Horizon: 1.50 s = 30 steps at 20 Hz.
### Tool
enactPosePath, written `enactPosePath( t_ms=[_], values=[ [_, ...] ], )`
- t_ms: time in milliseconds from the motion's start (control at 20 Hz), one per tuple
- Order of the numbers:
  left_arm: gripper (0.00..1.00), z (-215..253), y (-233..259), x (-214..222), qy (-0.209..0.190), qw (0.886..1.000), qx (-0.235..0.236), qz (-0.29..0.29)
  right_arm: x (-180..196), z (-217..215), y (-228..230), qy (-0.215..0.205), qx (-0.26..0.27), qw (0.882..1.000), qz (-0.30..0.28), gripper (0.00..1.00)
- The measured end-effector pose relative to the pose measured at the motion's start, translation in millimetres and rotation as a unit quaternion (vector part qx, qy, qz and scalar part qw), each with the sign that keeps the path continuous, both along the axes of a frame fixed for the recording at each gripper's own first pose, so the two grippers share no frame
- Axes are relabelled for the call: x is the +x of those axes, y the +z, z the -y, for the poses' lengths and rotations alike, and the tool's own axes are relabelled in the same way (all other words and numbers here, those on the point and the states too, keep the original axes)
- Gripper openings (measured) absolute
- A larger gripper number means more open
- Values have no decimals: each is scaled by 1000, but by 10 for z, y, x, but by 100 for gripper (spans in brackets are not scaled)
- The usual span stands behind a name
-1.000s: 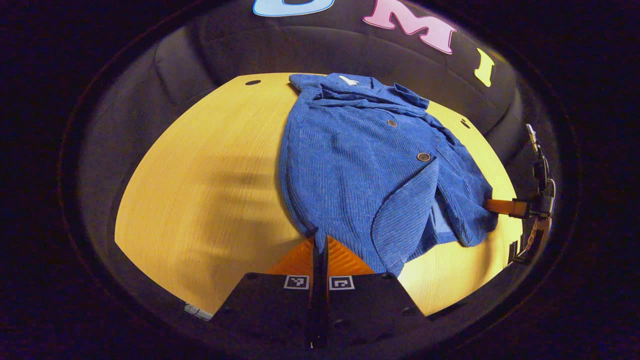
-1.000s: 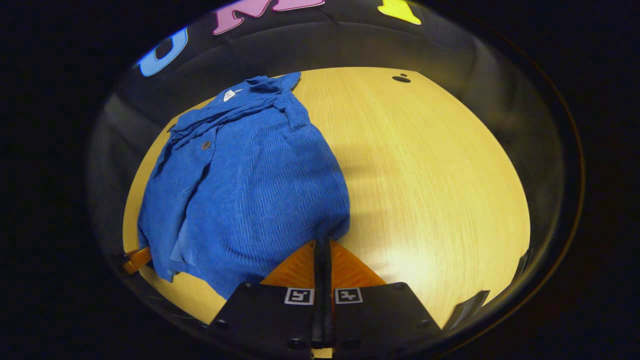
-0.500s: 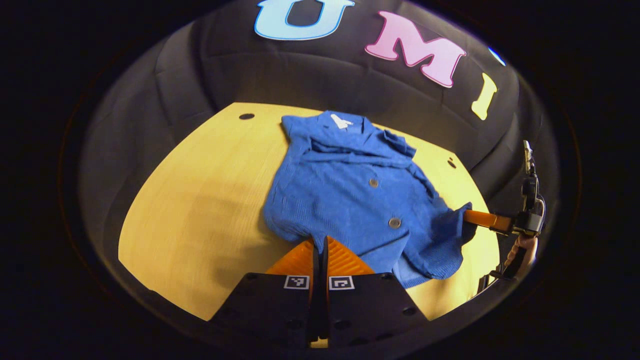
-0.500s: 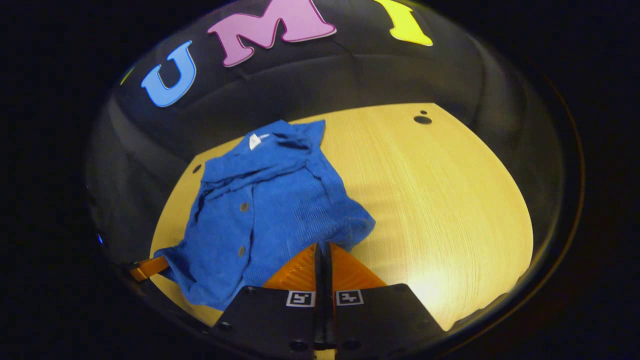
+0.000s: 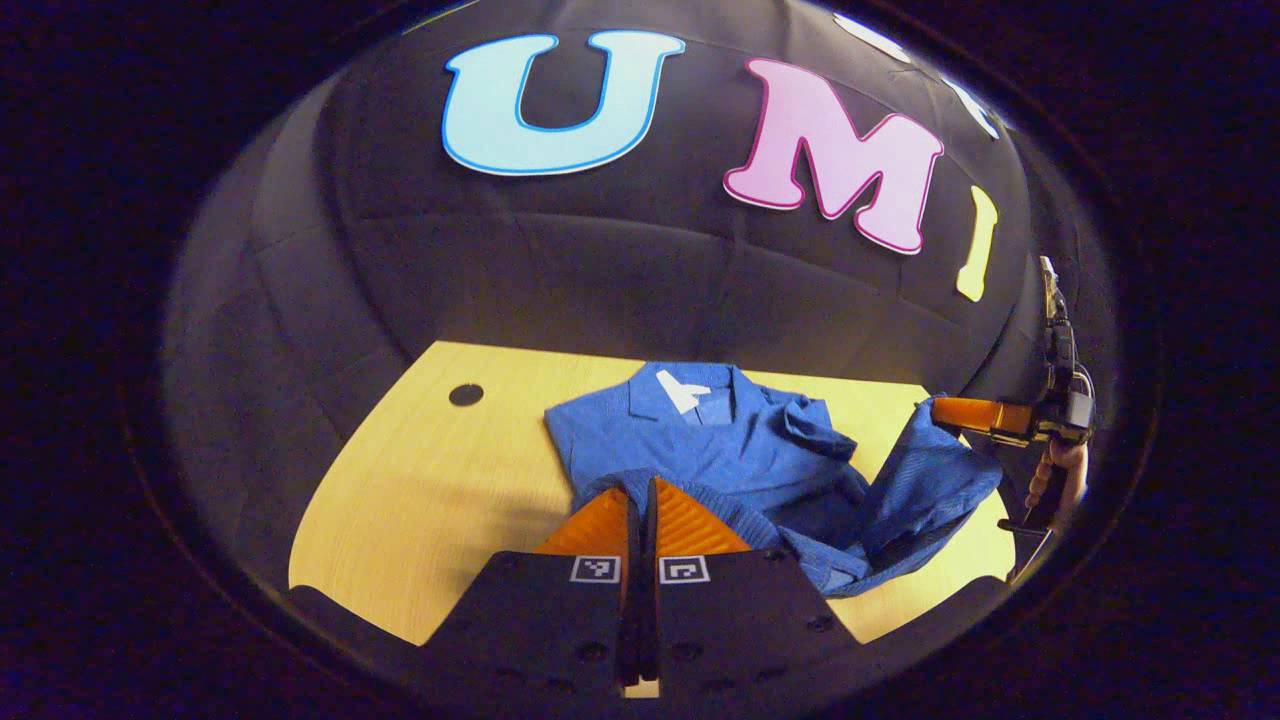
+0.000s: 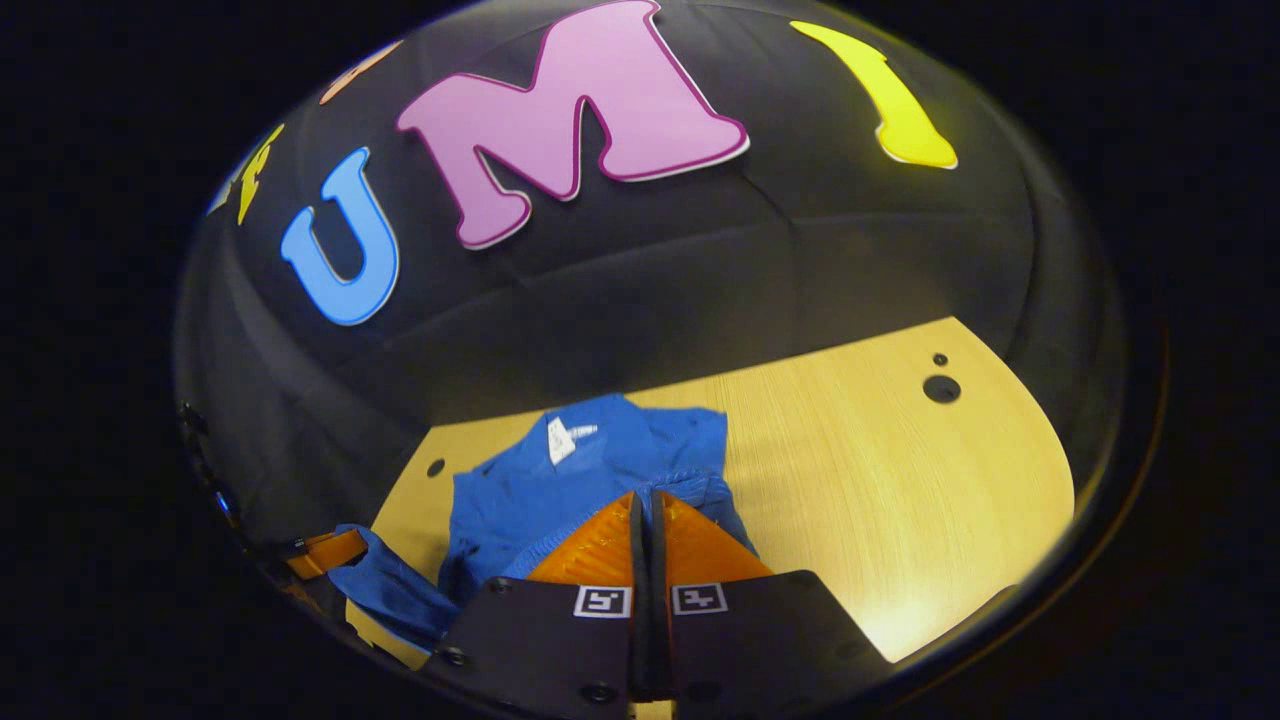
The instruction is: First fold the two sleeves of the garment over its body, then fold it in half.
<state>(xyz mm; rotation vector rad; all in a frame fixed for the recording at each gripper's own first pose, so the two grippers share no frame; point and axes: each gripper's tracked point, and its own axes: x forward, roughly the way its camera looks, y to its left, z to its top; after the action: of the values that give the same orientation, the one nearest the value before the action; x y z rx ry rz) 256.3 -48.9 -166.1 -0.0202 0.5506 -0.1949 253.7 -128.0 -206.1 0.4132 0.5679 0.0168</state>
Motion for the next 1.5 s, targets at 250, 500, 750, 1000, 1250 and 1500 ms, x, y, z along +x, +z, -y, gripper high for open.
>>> enactPosePath(
  t_ms=[250,500,750,1000,1250,1500],
  values=[
    [0,-275,-68,1443,40,994,12,103,1179,309,-18,-64,-37,994,86,0],
    [48,-89,-703,2098,12,994,19,103,1503,489,-802,-109,-66,990,63,68],
    [83,-23,-705,1870,48,995,18,81,1412,387,-824,-86,-100,989,62,92],
    [83,45,-149,1342,60,990,-28,125,981,187,-413,-53,-160,981,99,98],
    [83,39,449,493,49,982,-39,179,313,-142,151,-43,-170,974,142,98],
    [80,-2,1197,-570,50,964,-29,261,-714,-339,925,-41,-195,958,205,97]
  ],
)
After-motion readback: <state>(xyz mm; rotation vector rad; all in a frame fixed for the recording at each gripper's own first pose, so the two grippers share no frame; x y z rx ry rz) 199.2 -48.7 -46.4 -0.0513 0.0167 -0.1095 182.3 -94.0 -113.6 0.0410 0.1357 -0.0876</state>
